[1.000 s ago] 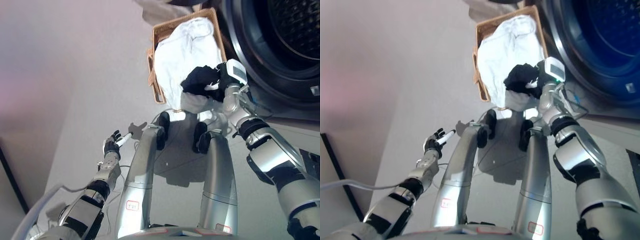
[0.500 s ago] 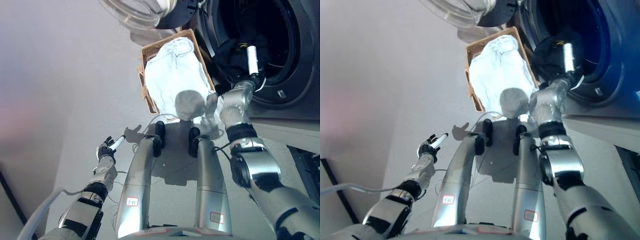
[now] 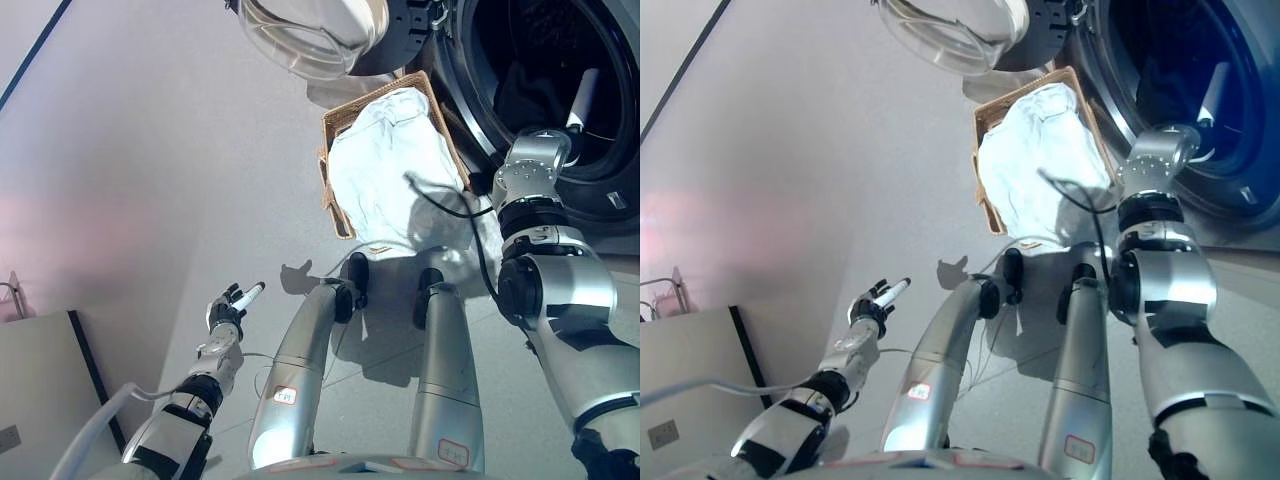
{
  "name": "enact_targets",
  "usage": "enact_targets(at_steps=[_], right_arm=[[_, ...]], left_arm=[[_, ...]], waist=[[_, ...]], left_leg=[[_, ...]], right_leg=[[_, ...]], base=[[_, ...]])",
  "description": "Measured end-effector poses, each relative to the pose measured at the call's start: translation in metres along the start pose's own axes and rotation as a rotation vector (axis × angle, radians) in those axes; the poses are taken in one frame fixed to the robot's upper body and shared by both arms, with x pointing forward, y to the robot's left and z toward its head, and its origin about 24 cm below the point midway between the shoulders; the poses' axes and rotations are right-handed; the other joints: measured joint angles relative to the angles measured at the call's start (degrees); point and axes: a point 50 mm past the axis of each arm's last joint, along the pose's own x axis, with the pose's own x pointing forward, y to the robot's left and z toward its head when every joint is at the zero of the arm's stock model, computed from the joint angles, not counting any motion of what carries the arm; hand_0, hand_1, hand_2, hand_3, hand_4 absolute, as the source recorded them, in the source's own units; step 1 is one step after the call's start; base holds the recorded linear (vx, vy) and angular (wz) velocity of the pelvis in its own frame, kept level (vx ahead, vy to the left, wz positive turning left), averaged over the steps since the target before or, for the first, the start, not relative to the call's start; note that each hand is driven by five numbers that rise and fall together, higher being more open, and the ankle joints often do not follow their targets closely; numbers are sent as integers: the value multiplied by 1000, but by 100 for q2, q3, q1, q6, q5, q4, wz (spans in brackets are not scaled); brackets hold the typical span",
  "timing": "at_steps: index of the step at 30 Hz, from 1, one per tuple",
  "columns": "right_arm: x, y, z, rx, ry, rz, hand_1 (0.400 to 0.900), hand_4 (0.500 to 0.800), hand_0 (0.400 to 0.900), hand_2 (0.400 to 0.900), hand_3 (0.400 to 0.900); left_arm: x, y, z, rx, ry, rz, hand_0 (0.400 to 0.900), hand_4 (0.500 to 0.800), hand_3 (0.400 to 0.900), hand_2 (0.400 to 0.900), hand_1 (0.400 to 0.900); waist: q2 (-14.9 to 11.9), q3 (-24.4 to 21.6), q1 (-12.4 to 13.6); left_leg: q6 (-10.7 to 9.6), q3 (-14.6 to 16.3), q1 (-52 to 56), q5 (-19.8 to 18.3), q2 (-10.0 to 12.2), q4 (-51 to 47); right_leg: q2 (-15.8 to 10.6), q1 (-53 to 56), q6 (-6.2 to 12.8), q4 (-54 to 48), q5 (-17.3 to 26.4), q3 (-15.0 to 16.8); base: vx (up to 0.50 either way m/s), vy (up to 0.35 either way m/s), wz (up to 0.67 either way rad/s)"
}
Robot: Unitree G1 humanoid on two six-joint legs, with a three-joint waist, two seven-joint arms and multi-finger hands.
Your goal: Put the clothes in the basket into the washing machine.
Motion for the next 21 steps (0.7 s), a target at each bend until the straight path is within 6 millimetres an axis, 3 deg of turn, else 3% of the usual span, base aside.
enact_targets(at_steps=[6, 12, 17, 21], right_arm=[[-1, -1, -3, 0, 5, 20, 900, 800, 900, 900, 900], [-19, -25, -41, -139, 97, 152, 900, 800, 900, 900, 900], [-31, -72, -66, -402, 201, 231, 900, 800, 900, 900, 900], [-50, -132, -85, -761, 347, 300, 900, 800, 900, 900, 900]], left_arm=[[-3, -9, -7, -12, 21, -23, 900, 800, 900, 900, 900], [-5, -14, -12, -20, 35, -32, 900, 800, 900, 900, 900], [-4, -12, -15, -25, 52, -31, 900, 800, 900, 900, 900], [-4, 0, -25, -61, 95, 3, 900, 800, 900, 900, 900]], waist=[[-1, 0, -103], [-18, -1, -392], [-104, -30, -542], [-415, -80, -629]], left_leg=[[-18, -8, 69, 25, 5, -86], [-12, -57, 238, 23, 33, -187], [-10, -141, 487, 91, 91, -486], [-33, -191, 1011, 202, 125, -1007]], right_leg=[[8, 43, 1, -37, -2, -12], [39, 274, 44, -227, 19, -67], [121, 611, 102, -675, 153, -160], [193, 1171, 126, -1277, 313, -226]], base=[[6, -4, -2], [-25, 1, -5], [-5, 10, -1], [48, 33, -2]])
